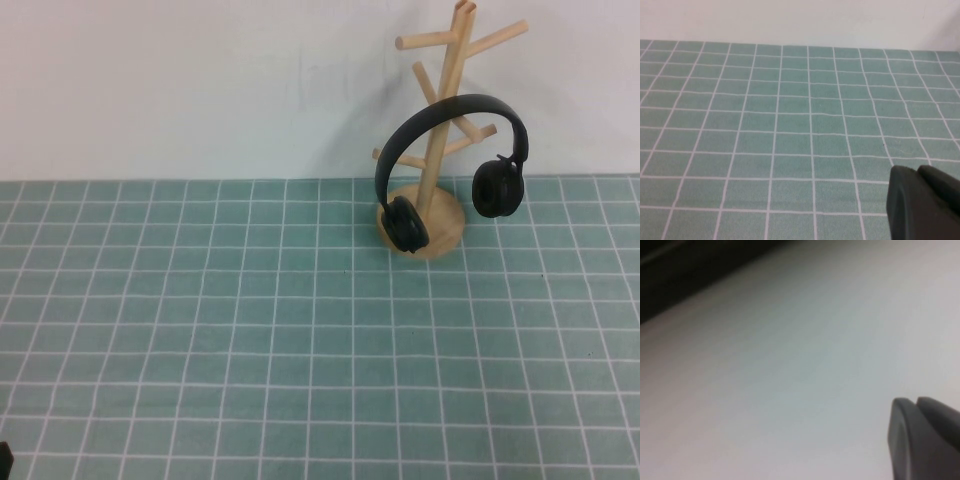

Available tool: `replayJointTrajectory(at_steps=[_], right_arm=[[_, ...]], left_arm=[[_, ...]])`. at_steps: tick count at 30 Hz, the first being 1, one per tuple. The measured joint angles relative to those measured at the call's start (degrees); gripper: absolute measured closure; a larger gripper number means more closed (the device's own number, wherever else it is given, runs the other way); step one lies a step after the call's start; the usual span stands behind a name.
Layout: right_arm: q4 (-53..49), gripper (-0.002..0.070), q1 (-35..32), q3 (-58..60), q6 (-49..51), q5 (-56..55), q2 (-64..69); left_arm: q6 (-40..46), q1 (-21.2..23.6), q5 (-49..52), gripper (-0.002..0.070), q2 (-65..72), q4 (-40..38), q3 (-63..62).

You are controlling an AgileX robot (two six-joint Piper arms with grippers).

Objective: Take out the headphones from the headphone stand

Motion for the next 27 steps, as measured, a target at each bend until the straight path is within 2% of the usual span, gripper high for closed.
replayJointTrajectory(at_steps=[3, 7, 12, 22, 27], right_arm=[[13.81, 0.0685, 0.00, -9.25, -7.46, 15.53, 1.53], [21.10, 0.0685, 0.00, -16.96, -21.70, 28.37, 9.17], [22.49, 0.0685, 0.00, -18.89, -29.34, 40.46, 20.72], [22.71, 0.0685, 0.00, -18.89, -37.89, 47.72, 37.55], [22.60, 0.0685, 0.00, -19.13, -49.85, 55.30, 49.41]], left_arm=[[0.00, 0.00, 0.00, 0.0679, 0.00, 0.00, 0.00], [0.00, 0.00, 0.00, 0.0679, 0.00, 0.00, 0.00], [0.00, 0.00, 0.00, 0.0679, 0.00, 0.00, 0.00], [0.00, 0.00, 0.00, 0.0679, 0.00, 0.00, 0.00], [0.00, 0.00, 0.00, 0.0679, 0.00, 0.00, 0.00]])
